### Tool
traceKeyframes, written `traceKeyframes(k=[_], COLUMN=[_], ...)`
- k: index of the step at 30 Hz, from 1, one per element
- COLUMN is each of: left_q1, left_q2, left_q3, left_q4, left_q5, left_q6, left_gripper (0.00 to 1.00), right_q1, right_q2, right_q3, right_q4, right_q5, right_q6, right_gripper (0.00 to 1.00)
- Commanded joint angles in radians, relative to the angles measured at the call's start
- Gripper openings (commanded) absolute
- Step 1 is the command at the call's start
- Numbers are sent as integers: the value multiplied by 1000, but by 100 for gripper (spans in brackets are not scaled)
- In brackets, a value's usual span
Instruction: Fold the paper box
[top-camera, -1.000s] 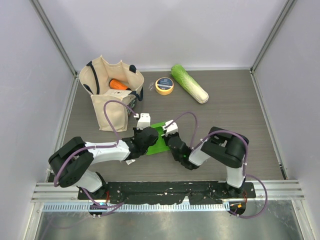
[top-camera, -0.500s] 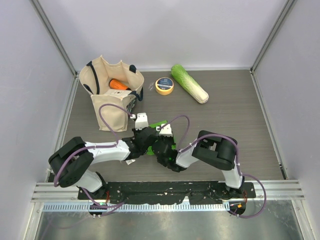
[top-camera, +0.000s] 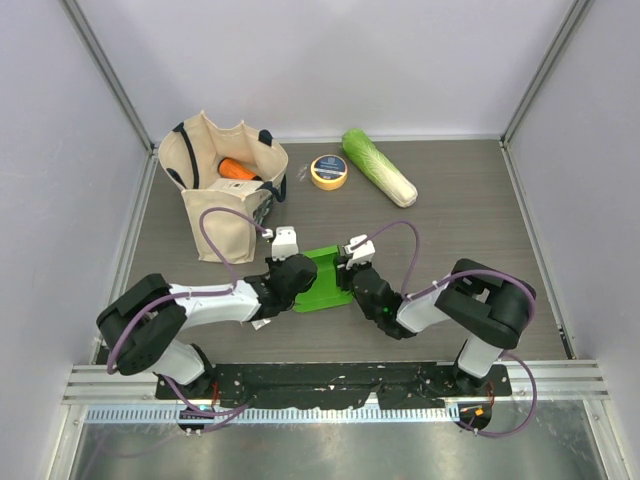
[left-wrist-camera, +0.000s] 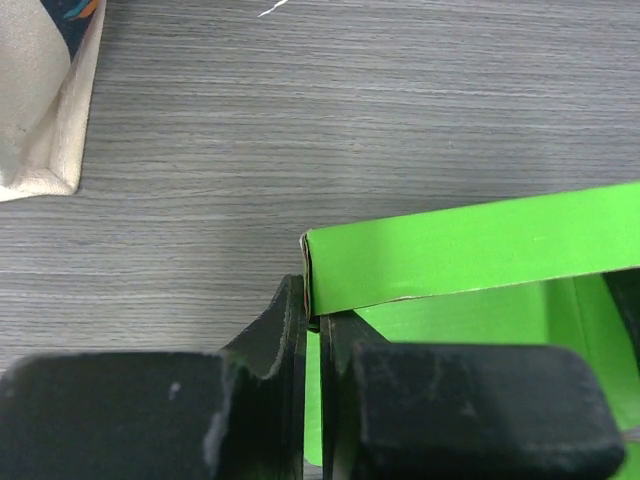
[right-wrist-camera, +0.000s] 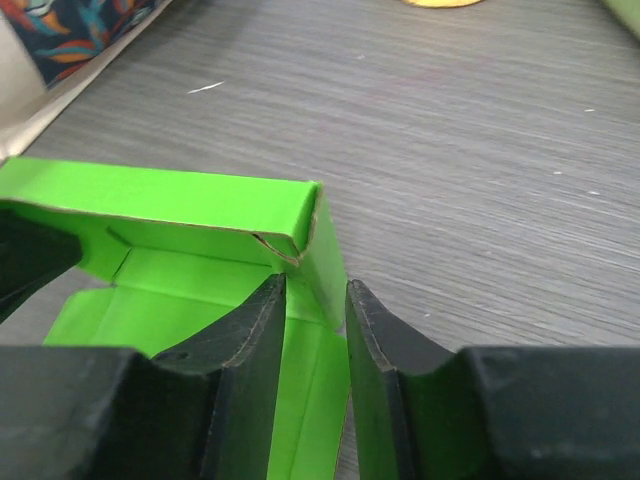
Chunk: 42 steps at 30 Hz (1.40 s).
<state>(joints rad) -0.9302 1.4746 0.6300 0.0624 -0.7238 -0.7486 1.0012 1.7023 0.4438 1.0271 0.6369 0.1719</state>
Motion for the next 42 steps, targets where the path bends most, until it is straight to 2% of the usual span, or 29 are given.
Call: traceKeyframes(k=[1, 7, 12, 16, 22, 27, 29, 31, 32, 37, 39, 42], left_q1=[-2, -2, -4, -4, -4, -4, -2, -2, -4, -4, -2, -4], left_q2=[-27, -34, -30, -27, -34, -36, -33, -31, -31, -22, -16, -14], left_q3=[-4, -13, -10, -10, -10, -15, -13, -6, -6, 14, 20, 16], left_q4=[-10, -4, 7, 13, 13, 16, 16, 14, 11, -9, -16, -21], left_q5=[-17, -12, 0, 4, 3, 7, 11, 12, 15, 21, 21, 30], left_q6=[28, 40, 52, 58, 72, 69, 63, 60, 55, 17, -3, -12], left_gripper=[0, 0, 0, 0, 0, 0, 0, 0, 0, 0, 0, 0], right_q1=[-38, -79, -84, -84, -90, -92, -88, -66, -55, 76, 91, 91], right_q2=[-44, -38, -4, 28, 59, 88, 121, 155, 169, 261, 272, 267], right_q3=[-23, -5, 35, 65, 78, 102, 130, 156, 167, 310, 354, 355], right_q4=[-7, -21, -21, -7, 34, 62, 62, 59, 53, -34, -171, -239], right_q5=[-229, -278, -267, -244, -157, -117, -99, -24, 19, 505, 540, 543], right_q6=[29, -11, -51, -64, -83, -55, -37, -19, -17, -8, 99, 146], right_gripper=[38, 39, 36, 31, 34, 20, 11, 1, 1, 1, 1, 1])
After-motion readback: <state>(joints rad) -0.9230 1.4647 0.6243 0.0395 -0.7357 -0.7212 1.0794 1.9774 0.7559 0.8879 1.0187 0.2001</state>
